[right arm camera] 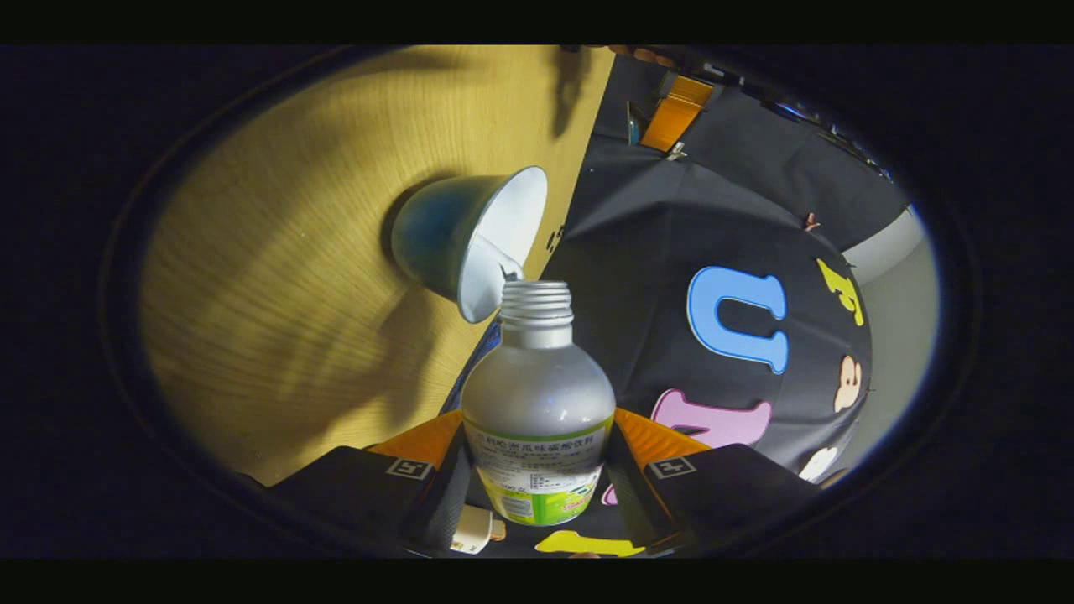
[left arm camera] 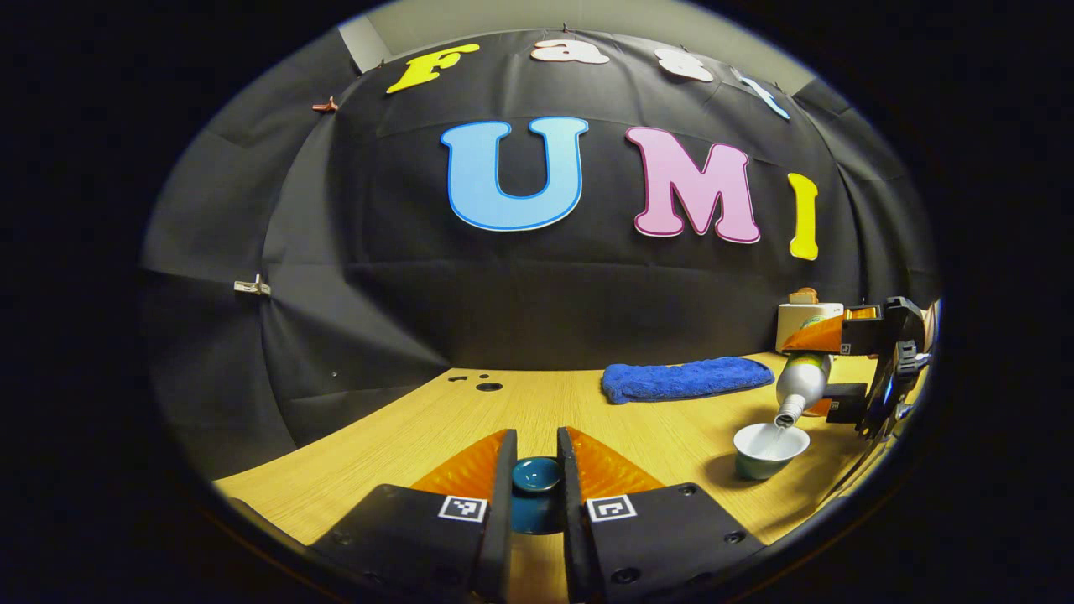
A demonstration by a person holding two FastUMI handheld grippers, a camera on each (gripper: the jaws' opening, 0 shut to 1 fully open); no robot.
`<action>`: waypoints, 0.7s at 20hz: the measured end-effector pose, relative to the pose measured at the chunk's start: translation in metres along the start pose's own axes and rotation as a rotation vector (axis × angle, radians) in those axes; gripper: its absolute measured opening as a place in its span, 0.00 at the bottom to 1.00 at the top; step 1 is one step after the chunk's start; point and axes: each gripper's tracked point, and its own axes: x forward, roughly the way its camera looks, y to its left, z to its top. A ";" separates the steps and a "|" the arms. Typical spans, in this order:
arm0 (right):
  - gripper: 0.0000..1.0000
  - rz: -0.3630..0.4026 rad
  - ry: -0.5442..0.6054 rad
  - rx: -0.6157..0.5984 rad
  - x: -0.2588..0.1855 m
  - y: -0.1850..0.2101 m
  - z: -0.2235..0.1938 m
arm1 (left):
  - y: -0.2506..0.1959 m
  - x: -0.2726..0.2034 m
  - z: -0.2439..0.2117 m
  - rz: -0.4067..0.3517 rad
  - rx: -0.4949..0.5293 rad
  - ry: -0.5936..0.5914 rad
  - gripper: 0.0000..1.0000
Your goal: Open the teacup lid with one hand, grasp the water bottle and pour water into the teacup with the other hand; after pouring, place the water bottle on the coaster and then close the teacup lid.
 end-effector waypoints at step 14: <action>0.77 -0.076 -0.009 -0.164 0.005 -0.035 -0.008 | -0.001 0.001 -0.001 -0.006 0.000 0.000 0.29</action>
